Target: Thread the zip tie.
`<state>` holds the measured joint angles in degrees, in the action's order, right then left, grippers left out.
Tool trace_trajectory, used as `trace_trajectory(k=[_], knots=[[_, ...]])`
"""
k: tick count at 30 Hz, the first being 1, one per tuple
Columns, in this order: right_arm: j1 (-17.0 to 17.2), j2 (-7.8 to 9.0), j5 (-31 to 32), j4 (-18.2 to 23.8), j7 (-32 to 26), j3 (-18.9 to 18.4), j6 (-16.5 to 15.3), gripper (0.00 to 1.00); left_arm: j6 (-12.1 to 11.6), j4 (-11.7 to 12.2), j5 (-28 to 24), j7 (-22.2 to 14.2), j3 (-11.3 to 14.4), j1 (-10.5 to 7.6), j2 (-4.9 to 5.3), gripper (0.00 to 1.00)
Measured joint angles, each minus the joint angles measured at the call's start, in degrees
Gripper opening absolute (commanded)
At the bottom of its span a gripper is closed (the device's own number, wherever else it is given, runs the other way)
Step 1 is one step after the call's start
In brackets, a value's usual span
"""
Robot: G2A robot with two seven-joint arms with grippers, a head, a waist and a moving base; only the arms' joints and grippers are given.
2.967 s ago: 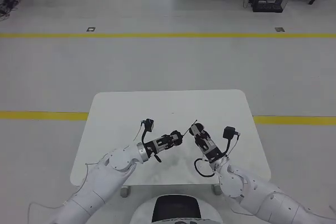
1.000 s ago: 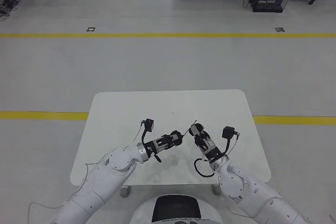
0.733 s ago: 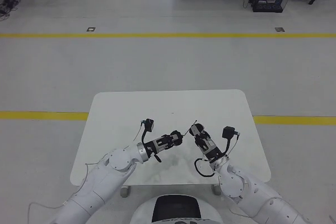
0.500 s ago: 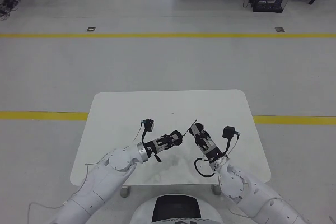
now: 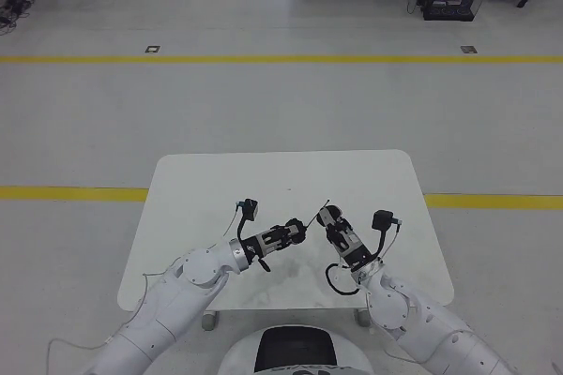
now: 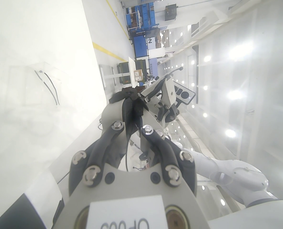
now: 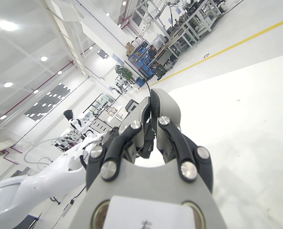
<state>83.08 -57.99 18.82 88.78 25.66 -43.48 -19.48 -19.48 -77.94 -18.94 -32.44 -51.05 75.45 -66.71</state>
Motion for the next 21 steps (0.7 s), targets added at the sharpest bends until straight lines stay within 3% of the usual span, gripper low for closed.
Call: trace_trajectory(k=[21], knots=[[1.2,-1.03,4.2,-1.7,-2.1,-2.1,0.0,0.0,0.0,0.0,0.0,0.0,0.0,0.0,0.0,0.0]])
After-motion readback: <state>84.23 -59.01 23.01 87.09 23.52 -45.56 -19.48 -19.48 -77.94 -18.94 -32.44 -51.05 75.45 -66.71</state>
